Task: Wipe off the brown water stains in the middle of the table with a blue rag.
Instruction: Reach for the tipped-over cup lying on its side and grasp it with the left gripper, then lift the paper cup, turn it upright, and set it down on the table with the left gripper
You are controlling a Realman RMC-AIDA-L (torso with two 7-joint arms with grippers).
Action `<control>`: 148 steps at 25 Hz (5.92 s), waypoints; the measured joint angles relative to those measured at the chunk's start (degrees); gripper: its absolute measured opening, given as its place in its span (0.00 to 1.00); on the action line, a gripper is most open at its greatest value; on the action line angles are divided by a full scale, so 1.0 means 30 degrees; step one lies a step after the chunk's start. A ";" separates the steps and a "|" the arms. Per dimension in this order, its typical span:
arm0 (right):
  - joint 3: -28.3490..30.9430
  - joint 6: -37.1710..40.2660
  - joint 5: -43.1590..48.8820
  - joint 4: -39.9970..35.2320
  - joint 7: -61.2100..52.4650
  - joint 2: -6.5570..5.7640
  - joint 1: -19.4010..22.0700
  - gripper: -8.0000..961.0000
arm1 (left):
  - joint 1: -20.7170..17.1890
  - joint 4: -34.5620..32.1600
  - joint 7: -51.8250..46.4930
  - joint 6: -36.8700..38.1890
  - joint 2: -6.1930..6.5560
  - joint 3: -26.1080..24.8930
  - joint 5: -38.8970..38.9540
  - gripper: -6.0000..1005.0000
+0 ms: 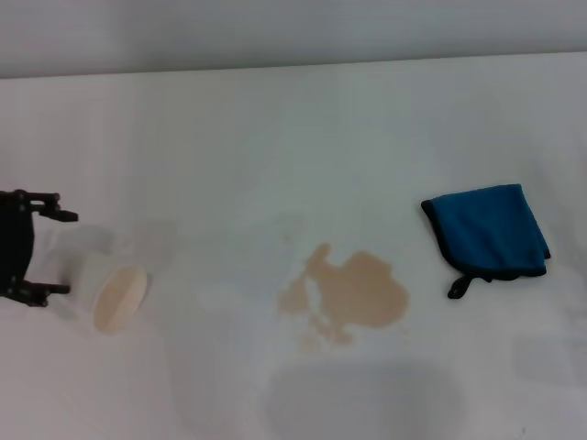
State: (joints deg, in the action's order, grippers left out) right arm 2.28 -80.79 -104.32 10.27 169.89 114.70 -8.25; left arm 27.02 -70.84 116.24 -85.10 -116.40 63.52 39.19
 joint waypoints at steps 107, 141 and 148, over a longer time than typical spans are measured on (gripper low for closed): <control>-0.0196 -0.0226 -0.0005 0.0566 0.0029 -0.0001 0.0376 0.86 | 0.3773 0.4058 0.1062 0.5545 -0.0955 0.9284 0.0303 0.83; -0.0441 -0.0221 -0.0002 -0.1565 -0.0173 0.0000 -0.0316 0.86 | -0.3438 0.2631 0.9225 0.9419 -0.0933 0.5853 1.6630 0.65; -0.0732 -0.0104 0.0042 -0.2440 -0.0226 0.0001 -0.0457 0.87 | -0.5104 0.5811 1.4573 0.8832 -0.0954 0.5909 2.5344 0.64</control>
State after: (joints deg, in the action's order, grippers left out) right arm 0.08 -81.10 -104.19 2.95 169.22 114.70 -9.62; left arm 11.71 -53.41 159.96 -58.60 -119.26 81.25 115.22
